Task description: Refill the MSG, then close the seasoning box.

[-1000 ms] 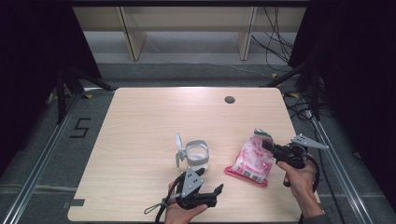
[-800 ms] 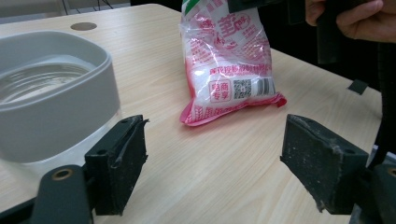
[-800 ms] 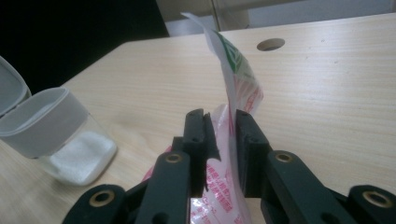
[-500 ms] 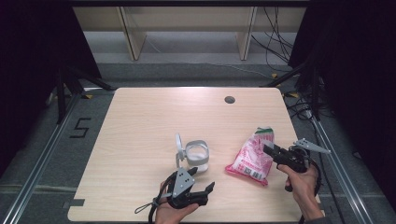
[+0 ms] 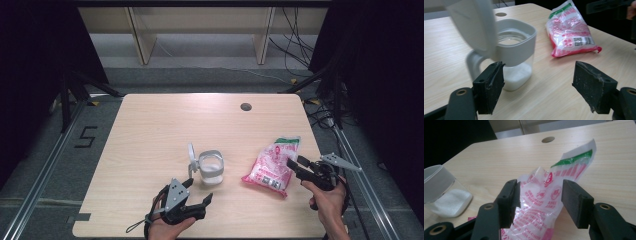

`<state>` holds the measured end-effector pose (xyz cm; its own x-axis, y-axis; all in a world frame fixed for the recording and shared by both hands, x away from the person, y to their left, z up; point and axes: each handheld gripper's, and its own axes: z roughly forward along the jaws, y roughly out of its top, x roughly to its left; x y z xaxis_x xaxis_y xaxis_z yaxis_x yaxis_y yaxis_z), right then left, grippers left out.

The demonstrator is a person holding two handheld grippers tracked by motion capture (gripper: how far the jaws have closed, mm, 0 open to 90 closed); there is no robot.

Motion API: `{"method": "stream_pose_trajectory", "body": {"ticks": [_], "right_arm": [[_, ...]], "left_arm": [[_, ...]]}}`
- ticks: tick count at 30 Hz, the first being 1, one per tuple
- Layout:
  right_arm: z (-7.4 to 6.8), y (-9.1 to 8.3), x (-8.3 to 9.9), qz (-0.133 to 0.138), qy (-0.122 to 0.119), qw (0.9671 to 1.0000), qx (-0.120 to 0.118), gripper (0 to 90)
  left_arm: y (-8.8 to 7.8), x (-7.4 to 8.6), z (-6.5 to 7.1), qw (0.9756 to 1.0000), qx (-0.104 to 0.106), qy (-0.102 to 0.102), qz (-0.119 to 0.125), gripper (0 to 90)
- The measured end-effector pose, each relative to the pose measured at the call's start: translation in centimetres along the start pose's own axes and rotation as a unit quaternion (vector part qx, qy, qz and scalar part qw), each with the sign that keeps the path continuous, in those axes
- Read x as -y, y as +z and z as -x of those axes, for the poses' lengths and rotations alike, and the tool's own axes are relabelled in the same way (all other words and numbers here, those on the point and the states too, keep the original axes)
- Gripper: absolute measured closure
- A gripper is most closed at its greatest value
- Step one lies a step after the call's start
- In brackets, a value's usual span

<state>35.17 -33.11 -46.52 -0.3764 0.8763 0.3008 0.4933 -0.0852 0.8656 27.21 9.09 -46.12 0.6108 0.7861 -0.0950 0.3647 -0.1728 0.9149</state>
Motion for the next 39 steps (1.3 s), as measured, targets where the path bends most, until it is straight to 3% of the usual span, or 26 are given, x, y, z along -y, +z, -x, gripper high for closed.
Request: {"method": "stream_pose_trajectory", "body": {"ticks": [1,4,5,9,11,12,13,16,18,19,20,21,23,24,25,26,27,28,30,32,34,35,36,37,38,39], "right_arm": [[-0.1,-0.3,0.0,-0.004,-0.023,0.9996,0.014,46.2],[-0.8,-0.6,0.4,-0.009,-0.016,0.9998,0.010,45.5],[-1.0,-0.5,0.6,-0.004,-0.013,0.9999,0.006,45.4],[-1.6,-0.4,1.0,-0.002,-0.034,0.9993,-0.011,44.4],[-1.9,-0.5,1.1,-0.012,-0.043,0.9990,-0.010,44.3],[-2.2,-0.5,1.3,-0.015,-0.030,0.9993,-0.018,44.2],[-2.2,-0.4,1.2,-0.014,-0.044,0.9988,-0.019,44.0],[-2.7,-0.4,1.4,-0.017,-0.040,0.9986,-0.029,42.8],[-3.2,-0.4,1.5,-0.023,-0.030,0.9991,-0.021,41.7],[-2.8,-0.4,1.5,-0.024,-0.061,0.9977,-0.019,41.1],[-3.1,-0.4,1.6,-0.021,-0.045,0.9984,-0.026,41.0],[-3.3,-0.4,1.7,-0.026,-0.040,0.9986,-0.024,41.0],[-3.2,-0.3,1.8,-0.021,-0.058,0.9977,-0.026,40.9],[-3.2,-0.4,1.8,-0.033,-0.068,0.9969,-0.023,40.9],[-3.5,-0.5,1.9,-0.038,-0.054,0.9976,-0.021,40.8],[-3.4,-0.4,1.9,-0.024,-0.069,0.9970,-0.024,40.8],[-3.6,-0.4,2.0,-0.021,-0.054,0.9979,-0.029,40.8],[-3.7,-0.4,2.0,-0.028,-0.056,0.9978,-0.023,40.8],[-3.6,-0.6,1.9,-0.031,-0.077,0.9964,-0.019,40.8],[-3.7,-0.7,2.0,-0.038,-0.077,0.9961,-0.021,40.6],[-3.7,-0.7,2.1,-0.040,-0.076,0.9961,-0.022,40.6],[-4.0,-0.7,2.2,-0.041,-0.051,0.9976,-0.023,40.6],[-3.7,-0.7,2.1,-0.042,-0.069,0.9963,-0.028,40.5],[-3.9,-0.9,2.2,-0.044,-0.053,0.9973,-0.025,40.5],[-3.8,-0.9,2.2,-0.040,-0.062,0.9969,-0.024,40.5],[-3.8,-0.9,2.2,-0.037,-0.052,0.9977,-0.022,40.4]], "left_arm": [[-0.1,0.0,-0.2,1.0000,-0.004,-0.003,0.002,24.7],[-0.6,0.0,-1.1,0.9999,-0.011,0.011,-0.005,25.2],[-0.8,0.0,-1.1,0.9998,-0.020,0.000,-0.006,25.4],[-1.2,0.0,-1.8,0.9995,-0.030,0.002,-0.011,27.1],[-1.4,-0.1,-2.3,0.9996,-0.024,0.010,-0.007,27.7],[-1.4,-0.1,-2.5,0.9998,-0.022,-0.002,-0.003,28.7],[-1.6,-0.1,-2.5,0.9995,-0.030,-0.008,-0.006,29.3],[-1.7,-0.3,-3.0,0.9997,-0.018,-0.018,0.006,29.1],[-1.8,-0.4,-3.2,0.9998,-0.014,-0.014,0.005,29.1],[-1.9,-0.5,-3.3,0.9997,-0.021,-0.012,0.005,29.1],[-2.0,-0.6,-3.7,0.9997,-0.024,0.001,0.002,29.1],[-2.0,-0.6,-3.8,0.9997,-0.025,-0.001,-0.001,29.1],[-1.9,-0.6,-4.1,0.9997,-0.026,0.001,-0.001,29.1],[-1.9,-0.6,-4.2,0.9997,-0.026,0.004,-0.003,29.1],[-1.8,-0.6,-4.3,0.9996,-0.026,0.007,-0.004,29.1],[-1.8,-0.6,-4.3,0.9997,-0.025,0.005,-0.005,29.1],[-1.7,-0.5,-4.3,0.9996,-0.029,0.002,-0.007,29.1],[-1.7,-0.5,-4.4,0.9995,-0.030,0.001,-0.004,29.1],[-1.6,-0.5,-4.5,0.9997,-0.025,-0.005,0.002,29.4],[-1.6,-0.5,-4.8,0.9997,-0.023,0.007,-0.003,30.3],[-1.4,-0.5,-4.9,0.9996,-0.028,0.001,-0.005,32.2],[-1.3,-0.5,-5.0,0.9997,-0.025,0.003,-0.003,33.8],[-1.2,-0.5,-4.9,0.9997,-0.024,-0.004,0.003,36.0],[-1.0,-0.5,-4.9,0.9997,-0.023,-0.001,0.011,39.1],[-1.0,-0.6,-4.9,0.9997,-0.022,0.007,0.012,43.5],[-0.9,-0.7,-4.8,0.9997,-0.016,0.010,0.014,50.2]]}}
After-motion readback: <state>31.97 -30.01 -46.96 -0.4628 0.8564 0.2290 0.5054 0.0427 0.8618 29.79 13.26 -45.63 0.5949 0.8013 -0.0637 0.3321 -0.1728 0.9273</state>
